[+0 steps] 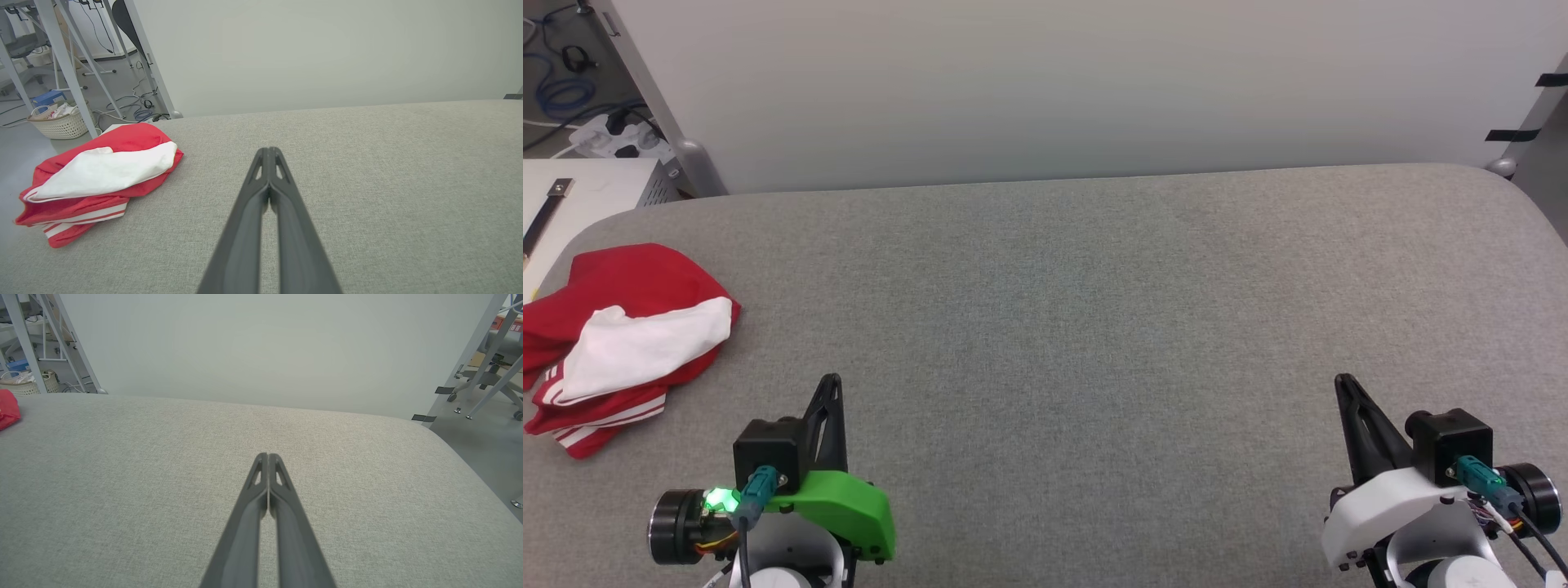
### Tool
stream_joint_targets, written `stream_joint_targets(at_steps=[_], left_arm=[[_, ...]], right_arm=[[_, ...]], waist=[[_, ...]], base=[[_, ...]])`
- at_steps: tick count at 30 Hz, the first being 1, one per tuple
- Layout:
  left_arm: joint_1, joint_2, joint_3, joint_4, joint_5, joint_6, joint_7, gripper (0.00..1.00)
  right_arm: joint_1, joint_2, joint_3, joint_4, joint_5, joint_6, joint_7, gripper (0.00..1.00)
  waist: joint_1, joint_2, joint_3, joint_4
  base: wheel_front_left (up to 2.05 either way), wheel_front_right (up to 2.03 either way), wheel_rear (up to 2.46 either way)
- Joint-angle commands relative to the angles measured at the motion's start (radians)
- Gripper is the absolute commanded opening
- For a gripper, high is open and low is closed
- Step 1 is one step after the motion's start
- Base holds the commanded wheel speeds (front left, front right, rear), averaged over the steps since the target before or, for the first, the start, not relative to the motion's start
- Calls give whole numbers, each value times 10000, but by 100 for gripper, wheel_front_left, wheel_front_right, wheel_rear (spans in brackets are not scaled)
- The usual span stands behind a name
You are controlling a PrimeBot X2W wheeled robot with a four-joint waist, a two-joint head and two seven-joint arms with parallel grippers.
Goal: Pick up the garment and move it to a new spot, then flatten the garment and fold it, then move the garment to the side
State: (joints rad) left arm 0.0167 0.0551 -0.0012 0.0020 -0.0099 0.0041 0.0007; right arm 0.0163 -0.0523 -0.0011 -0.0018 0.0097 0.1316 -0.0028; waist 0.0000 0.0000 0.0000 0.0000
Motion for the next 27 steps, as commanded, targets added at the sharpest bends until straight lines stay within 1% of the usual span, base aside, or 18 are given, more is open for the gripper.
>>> stream_joint_targets(at_steps=[1, 16, 17, 27], left_arm=[[-167, -49, 12, -20, 99, -41, -7, 0], [-167, -49, 12, -20, 99, -41, -7, 0], [4, 2, 0, 0, -6, 4, -4, 100], [-8, -1, -56, -15, -59, 117, -134, 100]], right_arm=[[-163, 20, 11, 18, -97, -9, 28, 0], [-163, 20, 11, 18, -97, -9, 28, 0], [3, -2, -8, -1, 6, 0, -4, 100], [-10, -1, -130, -26, 118, 0, -134, 100]], waist=[[0, 0, 0, 0], [0, 0, 0, 0], [0, 0, 1, 0], [0, 0, 17, -4]], base=[[0, 0, 0], [0, 0, 0], [0, 0, 0], [0, 0, 0]])
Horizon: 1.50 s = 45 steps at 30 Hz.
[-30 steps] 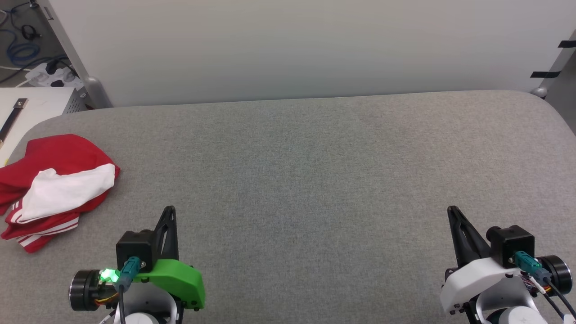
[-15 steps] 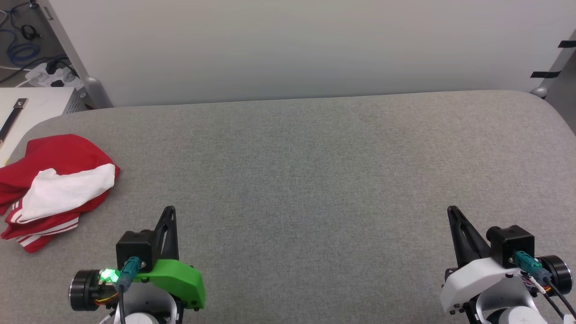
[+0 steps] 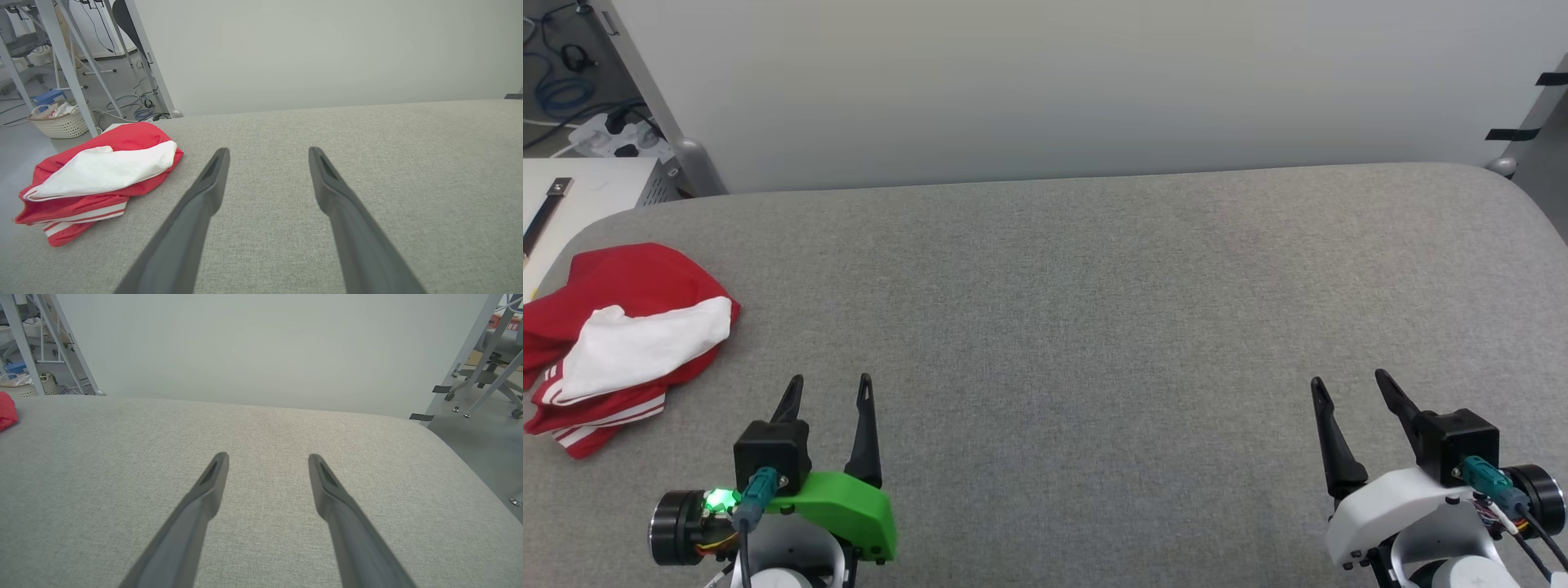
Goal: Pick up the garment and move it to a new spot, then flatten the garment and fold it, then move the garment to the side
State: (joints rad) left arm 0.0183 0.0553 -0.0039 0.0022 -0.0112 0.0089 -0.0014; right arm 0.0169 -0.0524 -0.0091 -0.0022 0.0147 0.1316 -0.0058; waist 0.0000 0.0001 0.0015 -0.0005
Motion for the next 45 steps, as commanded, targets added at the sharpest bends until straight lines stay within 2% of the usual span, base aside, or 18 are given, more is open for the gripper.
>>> stream_joint_targets(at_steps=[1, 45], left_arm=[[-26, -3, -37, -19, -49, 84, -131, 100], [-189, -22, -469, 60, -190, 559, -1108, 100]], right_arm=[[-17, 1, -65, -28, 83, -1, -121, 100], [53, 10, -629, -437, 827, -4, -1085, 100]], waist=[[0, -1, 3, -1], [0, -1, 102, 103]], base=[[0, 0, 0], [0, 0, 0]])
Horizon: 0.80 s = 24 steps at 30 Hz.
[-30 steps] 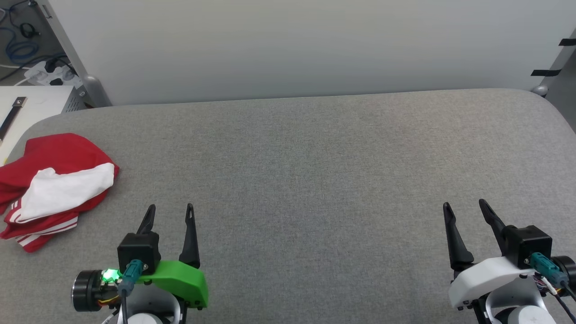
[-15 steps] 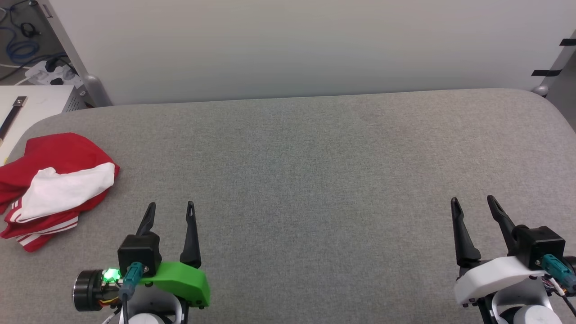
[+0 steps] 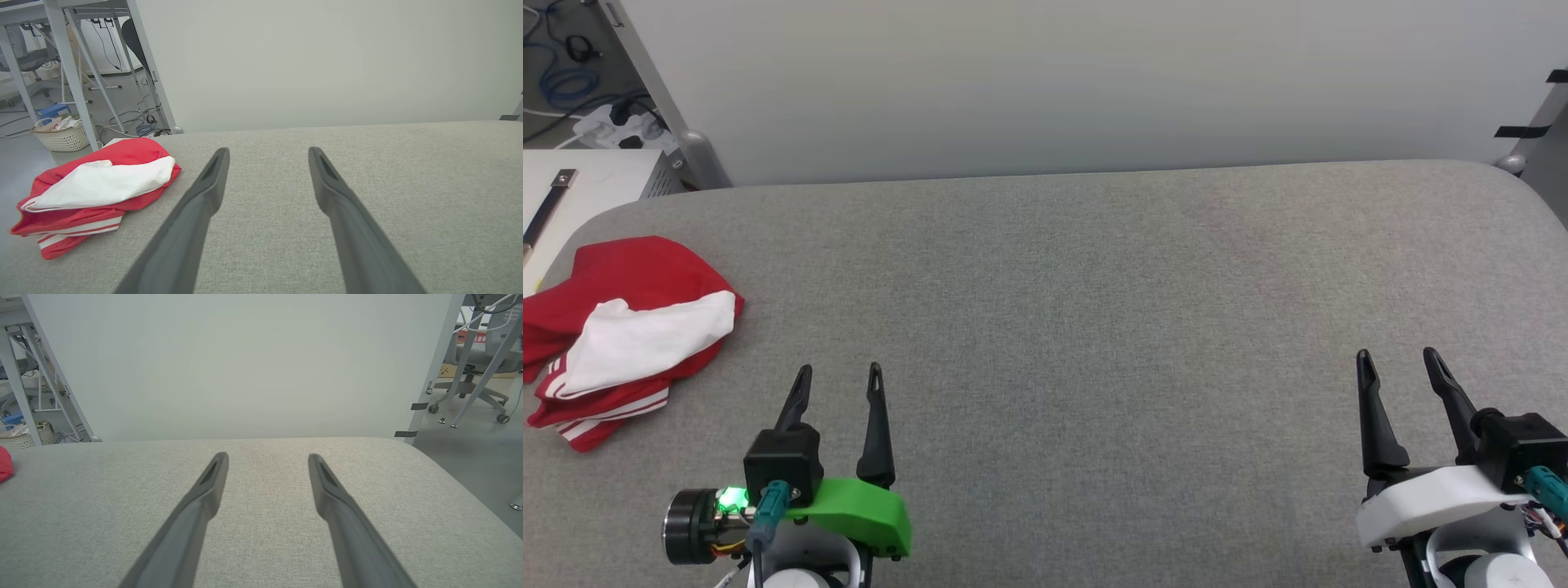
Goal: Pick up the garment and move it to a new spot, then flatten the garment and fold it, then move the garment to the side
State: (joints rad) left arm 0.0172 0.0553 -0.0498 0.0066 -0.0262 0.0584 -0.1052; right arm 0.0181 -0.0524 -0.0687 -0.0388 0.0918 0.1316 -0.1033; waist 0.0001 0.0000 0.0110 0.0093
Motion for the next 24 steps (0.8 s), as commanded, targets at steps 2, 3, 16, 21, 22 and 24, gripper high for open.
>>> stream_joint_targets(at_steps=[2, 3, 16, 21, 22, 24], left_arm=[[-197, -23, -29, 23, -41, 72, -112, 100], [-203, -23, -38, 26, -43, 77, -135, 100], [-234, -29, -113, 47, -85, 173, -406, 100], [-226, -31, -130, 89, -108, 210, -507, 100], [-225, -31, -138, 98, -114, 220, -530, 100], [-222, -32, -150, 117, -129, 235, -571, 100]], right_arm=[[41, 10, -45, -85, 76, -4, -152, 100], [43, 10, -49, -94, 87, -4, -174, 100], [82, 13, 3, -215, 189, -5, -441, 100], [117, 13, 36, -261, 204, -6, -541, 100], [124, 14, 30, -270, 213, -6, -563, 100], [139, 14, 22, -285, 227, -6, -604, 100]], waist=[[-1, 0, 20, 21], [-1, 0, 27, 28], [-1, 0, 74, 106], [-1, 0, 73, 141], [-1, 0, 70, 151], [-1, 0, 62, 167]], base=[[0, 0, 0], [0, 0, 0], [0, 0, 0], [0, 0, 0], [0, 0, 0], [0, 0, 0]])
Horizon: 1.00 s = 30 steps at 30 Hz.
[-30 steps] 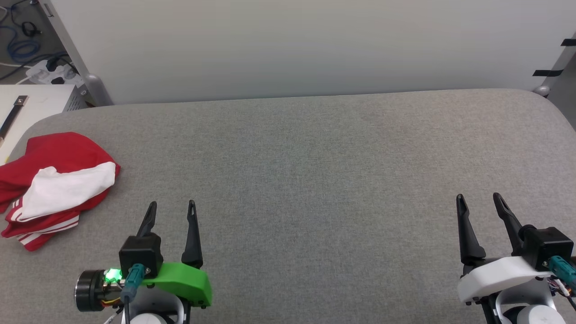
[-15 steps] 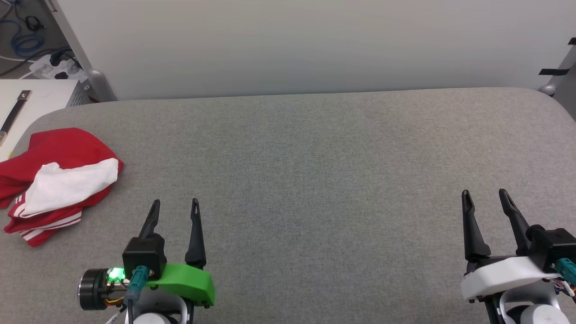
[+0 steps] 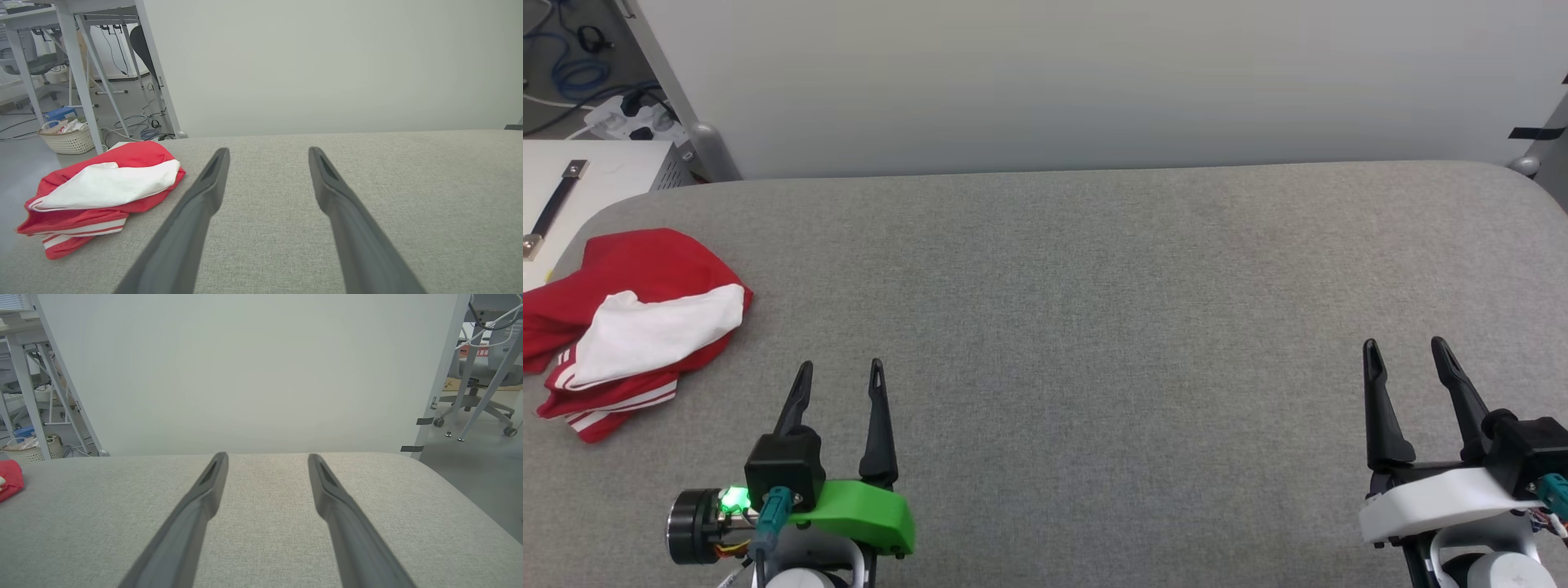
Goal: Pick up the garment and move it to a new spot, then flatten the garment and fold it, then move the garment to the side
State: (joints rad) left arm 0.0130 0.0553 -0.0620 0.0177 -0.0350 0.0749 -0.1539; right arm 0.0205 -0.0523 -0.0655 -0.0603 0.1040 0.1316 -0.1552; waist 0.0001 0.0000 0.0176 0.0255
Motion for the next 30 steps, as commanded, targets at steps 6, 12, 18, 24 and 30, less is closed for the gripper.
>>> stream_joint_targets(at_steps=[6, 12, 18, 24, 30], left_arm=[[-138, -34, -70, 58, -84, 109, -208, 100], [-88, -37, -105, 105, -123, 102, -327, 100], [-62, -39, -155, 157, -154, 89, -456, 100], [-64, -41, -186, 225, -195, 120, -580, 100], [-55, -44, -222, 307, -242, 174, -704, 100]], right_arm=[[186, 13, -30, -108, 160, -6, -206, 100], [254, 14, -9, -135, 211, -7, -324, 100], [288, 15, 11, -168, 270, -7, -451, 100], [336, 16, 21, -168, 321, -8, -573, 100], [370, 17, 49, -156, 350, -8, -696, 100]], waist=[[-1, 0, -52, 38], [-1, 0, -98, 58], [-1, 0, -84, 84], [-1, 0, -62, 115], [-1, 0, -45, 147]], base=[[0, 0, 0], [0, 0, 0], [0, 0, 0], [0, 0, 0], [0, 0, 0]])
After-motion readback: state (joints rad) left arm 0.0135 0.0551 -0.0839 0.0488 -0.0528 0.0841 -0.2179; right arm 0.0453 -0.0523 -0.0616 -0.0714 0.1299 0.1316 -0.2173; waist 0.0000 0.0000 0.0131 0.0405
